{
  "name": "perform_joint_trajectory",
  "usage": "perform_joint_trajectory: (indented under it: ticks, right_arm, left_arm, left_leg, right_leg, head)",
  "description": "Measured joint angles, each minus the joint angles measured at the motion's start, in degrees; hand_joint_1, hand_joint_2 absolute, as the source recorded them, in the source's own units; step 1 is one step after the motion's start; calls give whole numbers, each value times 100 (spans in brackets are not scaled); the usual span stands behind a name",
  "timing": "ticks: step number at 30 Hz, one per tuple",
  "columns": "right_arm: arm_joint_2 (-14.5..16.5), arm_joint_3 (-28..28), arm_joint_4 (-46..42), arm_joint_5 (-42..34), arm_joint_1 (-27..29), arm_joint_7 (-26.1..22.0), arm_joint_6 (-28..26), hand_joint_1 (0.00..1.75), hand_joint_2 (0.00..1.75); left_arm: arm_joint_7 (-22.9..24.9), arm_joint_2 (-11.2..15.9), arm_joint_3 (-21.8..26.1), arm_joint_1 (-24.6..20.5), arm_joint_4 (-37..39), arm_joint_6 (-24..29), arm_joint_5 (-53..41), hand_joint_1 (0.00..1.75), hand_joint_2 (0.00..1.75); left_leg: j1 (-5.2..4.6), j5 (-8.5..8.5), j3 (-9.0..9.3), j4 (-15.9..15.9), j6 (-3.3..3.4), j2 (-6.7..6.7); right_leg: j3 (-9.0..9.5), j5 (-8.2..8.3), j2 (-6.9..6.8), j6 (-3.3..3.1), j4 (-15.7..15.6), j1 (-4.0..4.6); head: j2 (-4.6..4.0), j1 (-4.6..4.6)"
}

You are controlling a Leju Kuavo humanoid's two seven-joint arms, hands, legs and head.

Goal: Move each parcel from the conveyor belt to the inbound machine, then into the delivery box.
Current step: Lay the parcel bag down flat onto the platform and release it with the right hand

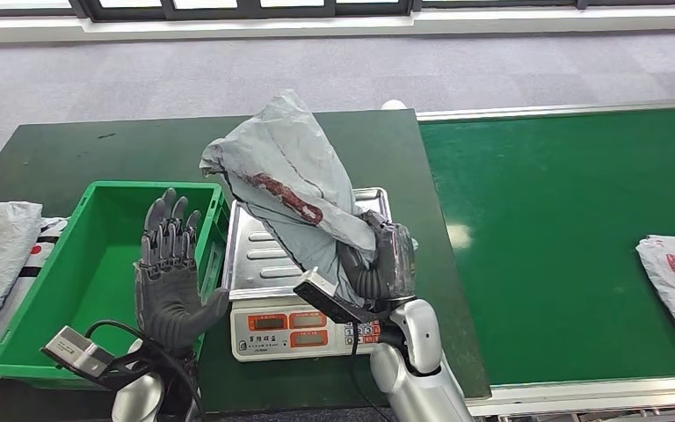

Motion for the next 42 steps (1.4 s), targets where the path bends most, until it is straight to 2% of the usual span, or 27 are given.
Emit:
perform_joint_trajectory:
  ticks: [1, 4, 5, 10, 21, 27, 31, 32, 36, 39, 42]
  right_arm:
    - [1, 1, 25, -13, -4, 17, -1, 137, 175]
    - [3, 1, 102, -54, -15, 54, -2, 6, 175]
    - [3, 1, 131, -77, -18, 49, -2, 0, 175]
    - [7, 1, 275, -133, -30, -34, -2, 0, 175]
    - [17, 19, 336, 97, -38, 245, -4, 0, 175]
    - [20, 61, 336, 45, -47, 238, -4, 0, 175]
    - [20, 108, 353, -444, -56, -171, -4, 0, 175]
    - [20, 105, 344, -531, -54, -286, -5, 0, 175]
    - [16, 27, 40, -777, 6, -790, -8, 0, 175]
    - [7, -113, -485, -1012, 96, -1154, -9, 0, 175]
    - [-10, -388, -1280, -1512, 254, -1760, -15, 0, 175]
  left_arm:
    - [0, 0, -5, -2, 9, 28, -1, 0, 175]
    - [1, 0, -26, -7, 24, 111, -2, 0, 175]
    - [1, 0, -36, -8, 24, 155, -2, 0, 175]
    - [0, 3, -83, -8, -30, 399, -17, 0, 175]
    - [0, 10, -174, -15, -89, 506, -19, 0, 175]
    - [0, 14, -234, -35, -52, 514, -27, 0, 175]
    - [2, 34, -411, -82, 55, 606, -84, 0, 0]
    - [2, 42, -464, -96, 82, 649, -97, 0, 0]
    - [2, 76, -649, -159, 253, 1082, -119, 0, 175]
    - [1, 91, -807, -211, 446, 1345, -201, 0, 175]
    - [1, 95, -900, -301, 825, 1737, -446, 0, 175]
  left_leg:
    - [0, 0, 0, 0, 0, 0]
    - [0, 0, 0, 0, 0, 0]
    - [0, 0, 0, 0, 0, 0]
    - [0, 0, 0, 0, 0, 0]
    - [0, 0, -1, 0, 0, 0]
    - [0, 0, -1, 0, 0, 0]
    - [0, 0, -1, 0, 0, 0]
    - [0, 0, -1, 0, 0, 0]
    - [-1, 0, -2, 1, 0, 1]
    - [-2, 0, -3, 2, 0, -1]
    - [-5, -1, -2, 3, 2, -3]
  right_leg:
    - [0, 0, 0, 0, 0, 0]
    - [3, 0, 0, 0, 0, 0]
    - [4, 0, 0, 0, 0, 0]
    - [6, 0, 0, 0, 0, 0]
    - [6, 1, 0, 0, 0, 0]
    - [3, 1, 1, 0, 0, 0]
    - [-1, 1, 0, 0, 0, 0]
    - [-1, 1, -1, 0, 0, 0]
    - [-6, 1, 0, 0, 0, -2]
    - [-9, 1, -2, 1, 0, -4]
    - [-11, 1, -3, 2, -1, -9]
  head:
    - [0, 0]
    - [0, 0]
    - [0, 0]
    - [0, 0]
    - [0, 0]
    - [0, 0]
    - [0, 0]
    - [0, -1]
    - [0, -2]
    - [0, -1]
    - [0, -1]
